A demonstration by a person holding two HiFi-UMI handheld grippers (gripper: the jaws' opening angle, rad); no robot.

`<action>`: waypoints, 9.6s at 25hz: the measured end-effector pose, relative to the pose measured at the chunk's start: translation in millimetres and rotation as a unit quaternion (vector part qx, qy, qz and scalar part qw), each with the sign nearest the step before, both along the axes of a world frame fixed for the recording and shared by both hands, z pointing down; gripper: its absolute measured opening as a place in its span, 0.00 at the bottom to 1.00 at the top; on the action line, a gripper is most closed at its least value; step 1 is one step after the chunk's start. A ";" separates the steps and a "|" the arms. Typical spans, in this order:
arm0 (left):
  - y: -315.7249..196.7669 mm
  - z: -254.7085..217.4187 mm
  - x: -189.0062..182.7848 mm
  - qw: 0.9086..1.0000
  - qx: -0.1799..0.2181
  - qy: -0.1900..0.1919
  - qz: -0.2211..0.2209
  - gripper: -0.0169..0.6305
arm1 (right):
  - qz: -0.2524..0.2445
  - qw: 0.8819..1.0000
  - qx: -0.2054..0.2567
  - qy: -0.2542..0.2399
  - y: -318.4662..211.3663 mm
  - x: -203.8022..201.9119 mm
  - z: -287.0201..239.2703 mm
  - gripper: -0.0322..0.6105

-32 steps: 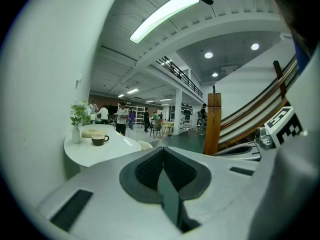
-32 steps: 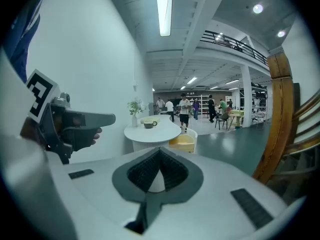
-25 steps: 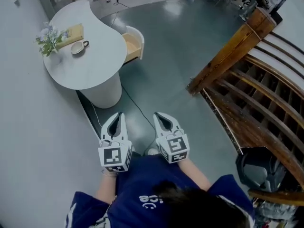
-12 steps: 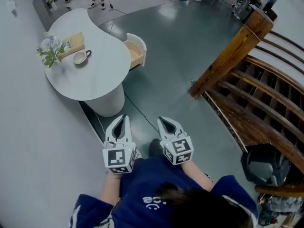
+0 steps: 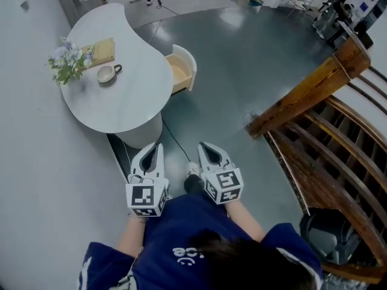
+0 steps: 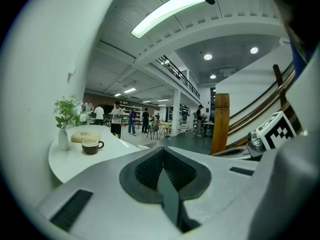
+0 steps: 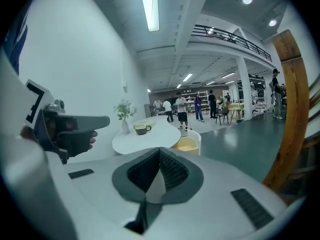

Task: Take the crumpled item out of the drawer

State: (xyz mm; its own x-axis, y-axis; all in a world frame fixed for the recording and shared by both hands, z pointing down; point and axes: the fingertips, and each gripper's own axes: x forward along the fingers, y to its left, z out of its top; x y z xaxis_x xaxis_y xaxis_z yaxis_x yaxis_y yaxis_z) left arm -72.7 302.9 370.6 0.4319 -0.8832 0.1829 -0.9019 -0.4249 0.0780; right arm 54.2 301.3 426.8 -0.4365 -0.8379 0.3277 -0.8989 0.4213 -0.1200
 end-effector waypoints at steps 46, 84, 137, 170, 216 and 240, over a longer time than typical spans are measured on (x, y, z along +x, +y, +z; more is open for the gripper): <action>-294.5 25.6 35.0 0.999 -0.040 -0.019 -0.027 0.03 | -0.076 0.996 -0.046 -0.016 -278.2 32.1 21.3 0.06; -404.0 53.3 -5.4 0.988 -0.094 0.014 -0.123 0.03 | -0.169 0.968 -0.167 0.083 -429.0 -27.4 84.6 0.14; -396.5 87.0 -69.7 0.906 -0.210 -0.038 -0.365 0.03 | -0.293 0.735 -0.558 0.250 -496.7 -73.4 368.3 0.42; -412.2 96.0 -62.1 0.929 -0.214 -0.044 -0.300 0.03 | -0.227 0.799 -0.526 0.183 -517.0 -70.3 346.6 0.16; -410.8 61.2 -27.0 0.973 -0.127 0.006 -0.195 0.03 | -0.168 0.950 -0.240 0.110 -501.9 -41.2 100.0 0.16; -425.9 -18.9 -8.1 0.987 -0.024 0.019 -0.159 0.03 | -0.131 0.991 0.010 0.027 -477.5 -23.1 -48.9 0.16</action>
